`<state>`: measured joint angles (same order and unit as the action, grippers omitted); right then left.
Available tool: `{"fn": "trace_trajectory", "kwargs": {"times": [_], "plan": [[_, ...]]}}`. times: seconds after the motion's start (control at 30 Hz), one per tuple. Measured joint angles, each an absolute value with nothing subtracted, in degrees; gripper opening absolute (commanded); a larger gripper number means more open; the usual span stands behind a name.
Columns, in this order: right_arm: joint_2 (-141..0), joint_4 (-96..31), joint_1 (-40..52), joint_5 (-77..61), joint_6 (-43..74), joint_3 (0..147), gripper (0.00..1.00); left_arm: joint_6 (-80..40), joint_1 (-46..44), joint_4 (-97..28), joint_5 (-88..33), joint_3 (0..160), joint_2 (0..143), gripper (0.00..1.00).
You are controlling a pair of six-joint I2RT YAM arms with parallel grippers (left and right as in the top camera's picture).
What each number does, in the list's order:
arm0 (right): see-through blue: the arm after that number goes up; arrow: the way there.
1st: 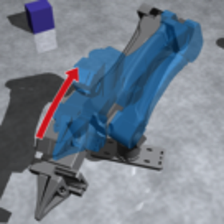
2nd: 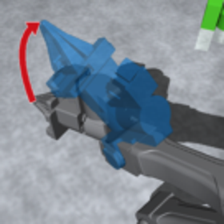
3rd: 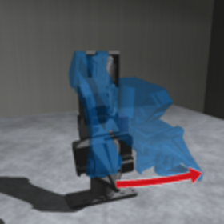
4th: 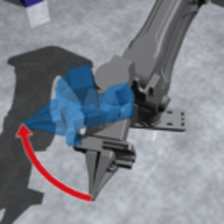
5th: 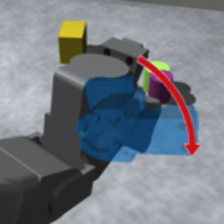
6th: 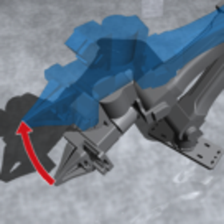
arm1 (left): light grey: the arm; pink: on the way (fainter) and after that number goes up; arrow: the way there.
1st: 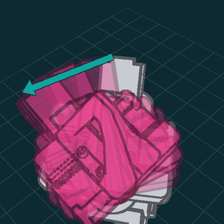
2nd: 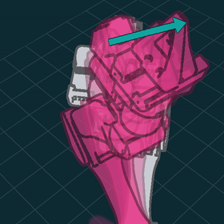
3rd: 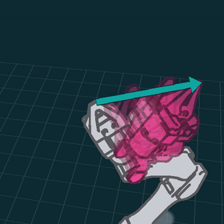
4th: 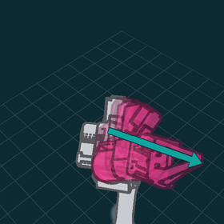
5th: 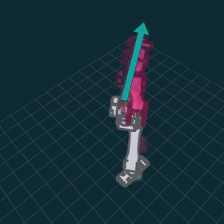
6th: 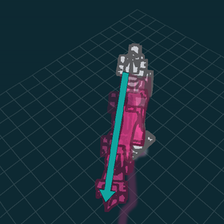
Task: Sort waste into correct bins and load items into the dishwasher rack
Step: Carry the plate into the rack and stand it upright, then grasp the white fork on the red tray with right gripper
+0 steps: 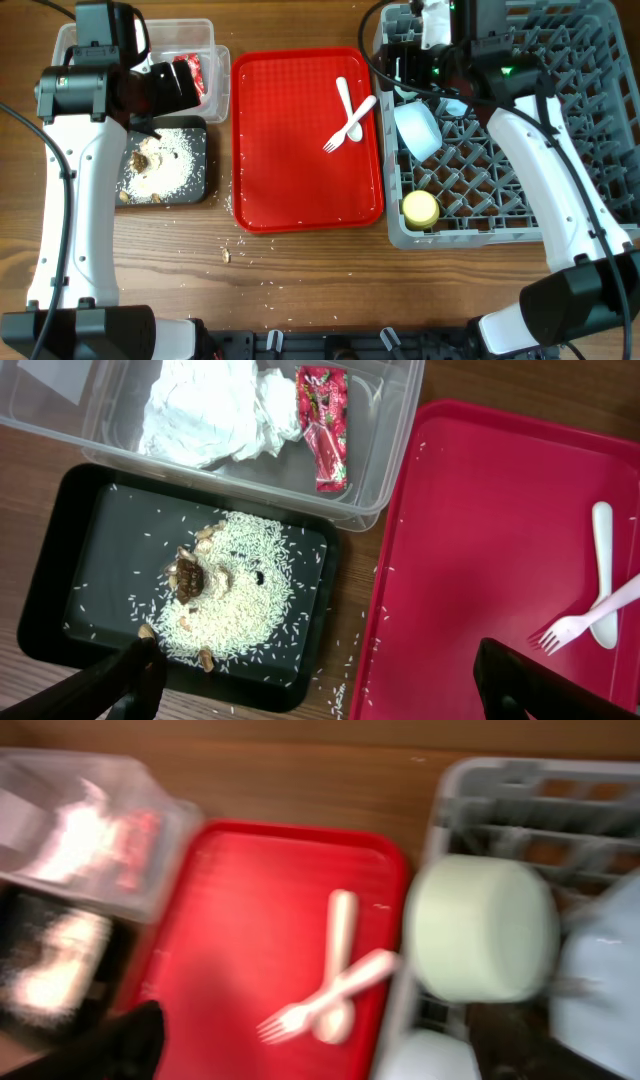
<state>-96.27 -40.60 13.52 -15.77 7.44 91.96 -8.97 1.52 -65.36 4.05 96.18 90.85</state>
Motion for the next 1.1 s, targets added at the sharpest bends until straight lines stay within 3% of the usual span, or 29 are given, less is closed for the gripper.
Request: {"fn": "trace_trajectory", "kwargs": {"times": [0.1, 0.23, 0.43, 0.73, 0.8, 0.97, 1.1], "plan": [[-97.6, -37.3, 16.6, -17.3, 16.0, 92.0, 0.75, -9.0, 1.5, -65.4, 4.1, 96.2, 90.8, 1.0], [-106.3, -37.7, 25.7, -7.9, 30.5, 92.0, 0.64, -9.0, 1.5, -65.4, 4.1, 96.2, 90.8, 1.0], [-119.0, -40.2, 28.6, -2.9, 39.7, 92.0, 0.52, -9.0, 1.5, -65.4, 4.1, 96.2, 90.8, 1.0], [-125.2, -40.5, 28.5, 1.7, 41.2, 92.0, 0.46, -9.0, 1.5, -65.4, 4.1, 96.2, 90.8, 1.0], [-125.4, -39.7, 28.5, 2.3, 41.2, 92.0, 0.4, -9.0, 1.5, -65.4, 4.1, 96.2, 90.8, 1.0], [-125.6, -39.6, 28.5, 2.8, 41.6, 92.0, 0.14, -9.0, 1.5, -65.4, 4.1, 96.2, 90.8, 1.0], [-125.6, -40.4, 28.5, 2.8, 41.8, 92.0, 0.04, -9.0, 1.5, -65.4, 4.1, 96.2, 90.8, 1.0]]}}
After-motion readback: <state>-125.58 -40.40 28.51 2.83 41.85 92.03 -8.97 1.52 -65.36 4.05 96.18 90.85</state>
